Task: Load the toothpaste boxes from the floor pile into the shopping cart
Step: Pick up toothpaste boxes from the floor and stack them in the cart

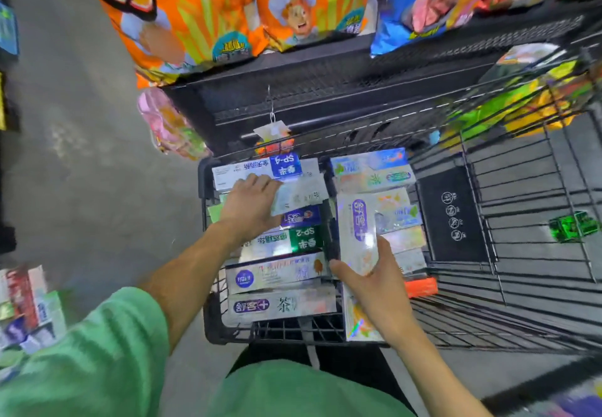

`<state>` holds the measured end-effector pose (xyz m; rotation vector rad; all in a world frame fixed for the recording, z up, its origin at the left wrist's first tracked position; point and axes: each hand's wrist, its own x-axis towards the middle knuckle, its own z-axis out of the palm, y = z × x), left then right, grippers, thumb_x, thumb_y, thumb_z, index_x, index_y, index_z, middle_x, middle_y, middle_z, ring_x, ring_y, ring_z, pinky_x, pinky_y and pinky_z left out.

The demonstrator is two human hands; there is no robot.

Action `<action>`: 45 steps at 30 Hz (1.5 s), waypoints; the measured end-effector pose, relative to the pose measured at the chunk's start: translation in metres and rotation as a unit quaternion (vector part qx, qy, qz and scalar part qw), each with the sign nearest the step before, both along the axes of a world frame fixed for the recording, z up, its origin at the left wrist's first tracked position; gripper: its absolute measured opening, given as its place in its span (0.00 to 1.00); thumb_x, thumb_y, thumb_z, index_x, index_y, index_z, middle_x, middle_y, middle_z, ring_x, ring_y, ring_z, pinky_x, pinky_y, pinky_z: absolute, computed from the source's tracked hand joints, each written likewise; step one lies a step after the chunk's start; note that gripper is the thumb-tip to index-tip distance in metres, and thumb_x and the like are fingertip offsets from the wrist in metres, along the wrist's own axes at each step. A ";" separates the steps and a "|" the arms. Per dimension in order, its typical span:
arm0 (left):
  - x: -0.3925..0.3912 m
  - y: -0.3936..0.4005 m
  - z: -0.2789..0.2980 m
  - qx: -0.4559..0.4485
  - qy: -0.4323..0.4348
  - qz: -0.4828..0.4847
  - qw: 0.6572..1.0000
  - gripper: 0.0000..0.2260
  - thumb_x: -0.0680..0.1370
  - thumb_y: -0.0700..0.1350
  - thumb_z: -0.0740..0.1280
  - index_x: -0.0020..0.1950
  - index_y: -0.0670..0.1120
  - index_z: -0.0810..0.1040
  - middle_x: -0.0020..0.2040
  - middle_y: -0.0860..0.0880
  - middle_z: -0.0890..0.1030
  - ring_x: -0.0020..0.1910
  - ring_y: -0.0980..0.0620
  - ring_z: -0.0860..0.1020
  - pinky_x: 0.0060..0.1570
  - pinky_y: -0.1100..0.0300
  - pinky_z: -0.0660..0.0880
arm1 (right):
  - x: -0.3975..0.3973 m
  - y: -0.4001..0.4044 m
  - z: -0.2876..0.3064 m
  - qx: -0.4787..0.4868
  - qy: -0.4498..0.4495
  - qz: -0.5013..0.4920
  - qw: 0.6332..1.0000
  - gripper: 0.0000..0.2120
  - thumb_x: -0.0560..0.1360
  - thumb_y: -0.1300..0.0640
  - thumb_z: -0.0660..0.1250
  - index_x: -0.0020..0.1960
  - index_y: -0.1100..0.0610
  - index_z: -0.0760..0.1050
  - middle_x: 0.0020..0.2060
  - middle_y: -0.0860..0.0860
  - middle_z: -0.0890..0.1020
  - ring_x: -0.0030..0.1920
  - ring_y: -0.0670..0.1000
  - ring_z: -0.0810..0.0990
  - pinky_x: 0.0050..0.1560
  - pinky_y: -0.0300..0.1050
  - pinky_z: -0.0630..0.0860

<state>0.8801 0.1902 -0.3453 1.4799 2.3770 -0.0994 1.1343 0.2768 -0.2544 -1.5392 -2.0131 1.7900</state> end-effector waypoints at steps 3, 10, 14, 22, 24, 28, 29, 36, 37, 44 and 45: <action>-0.009 0.007 -0.008 -0.005 0.002 0.017 1.000 0.34 0.76 0.66 0.66 0.75 0.48 0.67 0.68 0.47 0.74 0.65 0.44 0.70 0.63 0.49 0.68 | -0.001 0.009 -0.003 -0.007 -0.017 -0.002 1.000 0.26 0.70 0.51 0.79 0.62 0.44 0.70 0.52 0.42 0.84 0.50 0.40 0.83 0.51 0.39 0.76; -0.013 0.007 -0.011 -0.001 -0.030 0.099 0.995 0.30 0.75 0.63 0.71 0.72 0.49 0.69 0.67 0.46 0.72 0.64 0.45 0.69 0.64 0.50 0.68 | -0.006 0.022 -0.005 0.026 -0.047 0.043 0.998 0.24 0.70 0.48 0.78 0.60 0.38 0.69 0.53 0.39 0.83 0.52 0.39 0.81 0.53 0.40 0.76; -0.007 -0.002 -0.010 -0.012 -0.045 0.155 0.987 0.30 0.76 0.60 0.72 0.72 0.47 0.69 0.67 0.46 0.71 0.65 0.45 0.68 0.67 0.52 0.65 | -0.010 0.028 -0.008 0.052 -0.058 0.100 0.992 0.22 0.70 0.50 0.78 0.59 0.39 0.74 0.50 0.38 0.83 0.50 0.36 0.80 0.46 0.30 0.72; -0.008 -0.054 -0.002 -0.012 0.025 0.198 0.980 0.28 0.74 0.54 0.75 0.69 0.45 0.72 0.63 0.42 0.75 0.61 0.40 0.73 0.57 0.46 0.69 | -0.036 0.036 -0.034 0.084 -0.174 0.274 0.942 0.28 0.69 0.44 0.77 0.58 0.46 0.61 0.46 0.47 0.81 0.46 0.55 0.82 0.44 0.50 0.76; -0.003 -0.065 0.002 0.005 0.025 0.226 0.974 0.27 0.74 0.54 0.75 0.68 0.43 0.73 0.62 0.40 0.76 0.59 0.38 0.74 0.56 0.45 0.70 | -0.046 0.037 -0.043 0.115 -0.164 0.345 0.917 0.27 0.70 0.47 0.75 0.62 0.49 0.65 0.53 0.49 0.79 0.52 0.55 0.80 0.46 0.50 0.75; 0.014 -0.088 0.005 0.054 0.032 0.276 0.959 0.23 0.76 0.49 0.70 0.67 0.40 0.75 0.62 0.39 0.78 0.56 0.37 0.76 0.55 0.45 0.71 | -0.071 0.034 -0.068 0.193 -0.124 0.467 0.854 0.32 0.72 0.51 0.73 0.72 0.55 0.68 0.62 0.54 0.70 0.59 0.57 0.75 0.54 0.51 0.76; 0.019 -0.095 0.004 0.054 0.034 0.287 0.956 0.23 0.76 0.48 0.69 0.68 0.40 0.74 0.62 0.39 0.78 0.56 0.37 0.76 0.55 0.45 0.71 | -0.079 0.032 -0.075 0.212 -0.117 0.494 0.835 0.33 0.73 0.51 0.73 0.74 0.56 0.67 0.62 0.56 0.70 0.60 0.58 0.74 0.56 0.51 0.76; 0.058 -0.138 -0.003 0.034 0.004 0.327 0.944 0.28 0.79 0.56 0.53 0.71 0.40 0.72 0.68 0.41 0.76 0.62 0.38 0.74 0.58 0.45 0.72 | -0.135 0.018 -0.113 0.351 -0.090 0.624 0.692 0.31 0.79 0.48 0.67 0.77 0.59 0.63 0.70 0.58 0.72 0.67 0.61 0.69 0.69 0.55 0.68; 0.063 -0.141 -0.005 0.032 -0.004 0.333 0.942 0.28 0.79 0.57 0.53 0.72 0.40 0.72 0.69 0.41 0.75 0.63 0.38 0.74 0.58 0.45 0.72 | -0.141 0.015 -0.114 0.353 -0.089 0.631 0.685 0.31 0.79 0.49 0.67 0.77 0.59 0.62 0.70 0.58 0.71 0.67 0.61 0.69 0.69 0.54 0.67; 0.076 -0.144 -0.008 0.036 -0.040 0.376 0.925 0.24 0.80 0.52 0.63 0.74 0.43 0.70 0.72 0.43 0.72 0.66 0.40 0.72 0.61 0.47 0.70 | -0.151 -0.001 -0.122 0.436 -0.104 0.585 0.676 0.26 0.70 0.59 0.72 0.68 0.57 0.72 0.58 0.58 0.75 0.56 0.61 0.73 0.59 0.54 0.70; 0.076 -0.144 -0.007 0.035 -0.044 0.379 0.924 0.25 0.81 0.51 0.64 0.75 0.43 0.68 0.74 0.43 0.71 0.67 0.40 0.71 0.63 0.47 0.68 | -0.151 -0.002 -0.122 0.441 -0.107 0.585 0.672 0.25 0.71 0.60 0.71 0.67 0.56 0.72 0.57 0.57 0.74 0.56 0.60 0.72 0.59 0.54 0.69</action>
